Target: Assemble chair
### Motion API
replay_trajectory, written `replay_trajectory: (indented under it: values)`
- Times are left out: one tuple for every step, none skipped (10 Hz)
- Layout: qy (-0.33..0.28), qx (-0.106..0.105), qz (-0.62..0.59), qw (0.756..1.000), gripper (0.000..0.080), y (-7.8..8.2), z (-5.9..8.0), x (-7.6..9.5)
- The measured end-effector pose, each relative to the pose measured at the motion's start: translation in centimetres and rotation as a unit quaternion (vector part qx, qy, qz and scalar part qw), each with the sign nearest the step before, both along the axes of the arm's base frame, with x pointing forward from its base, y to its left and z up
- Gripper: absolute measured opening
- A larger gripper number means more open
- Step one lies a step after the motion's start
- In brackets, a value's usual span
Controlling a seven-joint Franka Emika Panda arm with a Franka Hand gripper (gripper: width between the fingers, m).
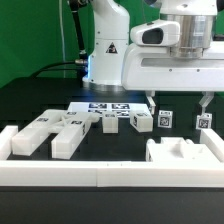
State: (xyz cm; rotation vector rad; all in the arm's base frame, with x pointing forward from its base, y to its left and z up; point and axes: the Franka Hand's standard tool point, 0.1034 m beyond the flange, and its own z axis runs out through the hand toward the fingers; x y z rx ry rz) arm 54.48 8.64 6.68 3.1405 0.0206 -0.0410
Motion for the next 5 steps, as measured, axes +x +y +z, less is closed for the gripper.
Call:
replay_trajectory:
  values:
    - [0.0,0.0,0.0,1.0,0.0648,0.0,0.0,0.0]
    - [0.001,0.0,0.004,1.0,0.0648,0.0,-0.1,-0.1]
    - [-0.003,0.001,0.035,0.999,0.0648,-0.5,-0.5,-1.0]
    - [0.001,0.0,0.063,0.998,0.0648,-1.2,-0.7,-2.4]
    - [0.006,-0.001,0.08,0.997,0.0648,-1.9,-0.9,-3.6]
